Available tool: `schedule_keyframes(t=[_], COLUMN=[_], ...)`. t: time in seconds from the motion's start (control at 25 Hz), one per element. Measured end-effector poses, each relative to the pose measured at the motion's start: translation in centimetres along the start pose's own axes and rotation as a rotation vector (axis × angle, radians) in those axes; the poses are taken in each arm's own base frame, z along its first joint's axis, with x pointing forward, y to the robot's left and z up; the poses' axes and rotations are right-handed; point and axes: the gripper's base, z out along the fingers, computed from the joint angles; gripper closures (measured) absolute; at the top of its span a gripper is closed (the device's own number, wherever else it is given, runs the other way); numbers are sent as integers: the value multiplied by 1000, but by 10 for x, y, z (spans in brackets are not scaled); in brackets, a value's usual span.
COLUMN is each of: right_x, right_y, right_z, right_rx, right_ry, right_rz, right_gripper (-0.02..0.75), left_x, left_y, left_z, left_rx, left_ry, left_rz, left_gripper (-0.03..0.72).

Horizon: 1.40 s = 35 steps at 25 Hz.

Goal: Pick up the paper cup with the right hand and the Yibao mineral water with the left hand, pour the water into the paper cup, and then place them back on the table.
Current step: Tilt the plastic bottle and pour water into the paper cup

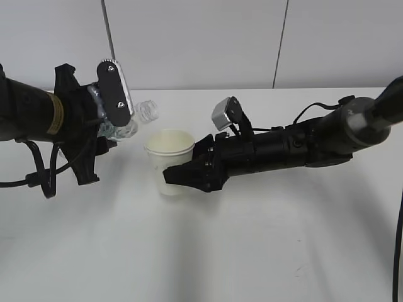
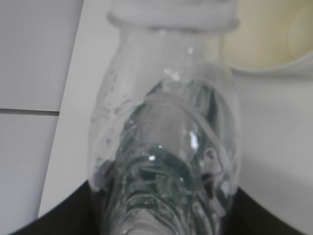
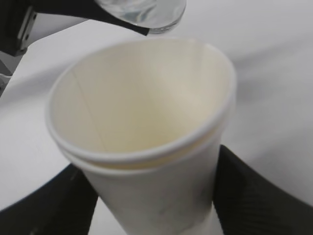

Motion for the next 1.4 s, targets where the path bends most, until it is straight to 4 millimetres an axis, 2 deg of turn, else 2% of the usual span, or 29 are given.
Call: schedule_keyframes(t=[0.72,1.08,1.4], right_x=[3,1,-4], right_y=[2,14,11], right_z=[0,17,19], right_rx=[-18,-52,-50], right_ry=[33,85,86], right_rz=[-8,-46,-42], right_gripper=[209,209,210], left_x=[-3,-5,-4], left_y=[-5,-5,-4], left_z=[-3,-4,-4], left_rx=[-20,-34,-44], left_ry=[94,115,132], left_rz=[153,212,238], left_gripper=[356,359,359])
